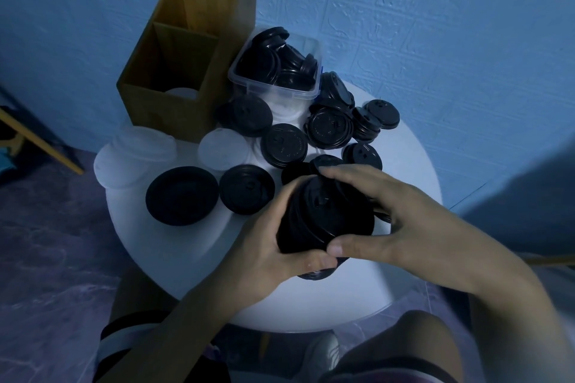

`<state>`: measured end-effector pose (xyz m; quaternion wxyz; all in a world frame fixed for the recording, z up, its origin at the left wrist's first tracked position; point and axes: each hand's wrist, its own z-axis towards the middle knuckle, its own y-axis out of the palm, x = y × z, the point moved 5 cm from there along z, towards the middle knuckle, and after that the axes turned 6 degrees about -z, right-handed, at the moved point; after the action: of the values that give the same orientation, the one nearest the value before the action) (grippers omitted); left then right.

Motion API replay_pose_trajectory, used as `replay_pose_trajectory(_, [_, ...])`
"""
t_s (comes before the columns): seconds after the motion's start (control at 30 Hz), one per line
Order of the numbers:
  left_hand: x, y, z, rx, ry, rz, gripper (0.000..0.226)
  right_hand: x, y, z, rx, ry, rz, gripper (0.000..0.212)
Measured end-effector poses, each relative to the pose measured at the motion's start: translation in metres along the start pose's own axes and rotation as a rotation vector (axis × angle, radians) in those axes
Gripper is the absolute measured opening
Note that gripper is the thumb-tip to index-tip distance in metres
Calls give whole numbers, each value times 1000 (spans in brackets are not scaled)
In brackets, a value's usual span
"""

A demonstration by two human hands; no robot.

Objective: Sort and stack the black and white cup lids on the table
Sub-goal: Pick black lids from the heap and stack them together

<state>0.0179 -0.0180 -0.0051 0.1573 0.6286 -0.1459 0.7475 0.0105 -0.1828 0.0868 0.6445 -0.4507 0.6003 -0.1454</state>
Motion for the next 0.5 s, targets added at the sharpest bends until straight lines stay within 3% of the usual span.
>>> replay_pose_trajectory(0.3, [2,-1,2,-24,-6,0,83,0,-1,7,-170,22,5,82])
replay_pose_trajectory(0.5, [3,-3,1,-34,-22,21,87,3,3,8,-120,19,6,81])
